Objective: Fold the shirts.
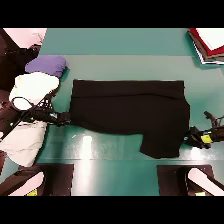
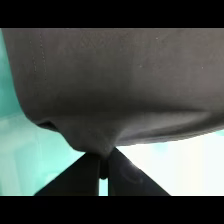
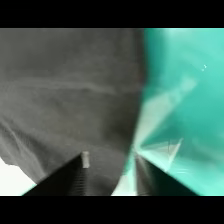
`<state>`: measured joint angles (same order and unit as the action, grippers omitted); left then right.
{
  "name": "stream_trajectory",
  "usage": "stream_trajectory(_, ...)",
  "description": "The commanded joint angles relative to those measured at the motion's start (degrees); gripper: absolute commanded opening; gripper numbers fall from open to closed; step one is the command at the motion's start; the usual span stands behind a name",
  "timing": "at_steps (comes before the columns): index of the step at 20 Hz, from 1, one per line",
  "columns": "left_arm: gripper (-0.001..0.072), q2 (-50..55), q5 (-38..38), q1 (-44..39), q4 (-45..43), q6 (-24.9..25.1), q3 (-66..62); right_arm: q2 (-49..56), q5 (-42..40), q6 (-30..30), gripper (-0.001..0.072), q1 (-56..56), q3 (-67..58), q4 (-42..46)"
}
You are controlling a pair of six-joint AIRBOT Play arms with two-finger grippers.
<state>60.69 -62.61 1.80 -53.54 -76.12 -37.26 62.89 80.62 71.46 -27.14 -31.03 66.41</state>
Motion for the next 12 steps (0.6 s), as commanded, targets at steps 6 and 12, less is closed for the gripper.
stream_trajectory(6, 0.0026, -1.6, -6.5, 0.0, -5.4, 1.2, -0.9, -2.4, 4.1, 1.1, 0.0014, 8.1, -0.6, 2.7)
stream_trajectory(12, 0.0027, -19.5, -20.6, 0.0, -16.7, -4.3, 3.4, -22.6, 14.4, 6.6, 0.0014, 8.1, -7.2, 12.6)
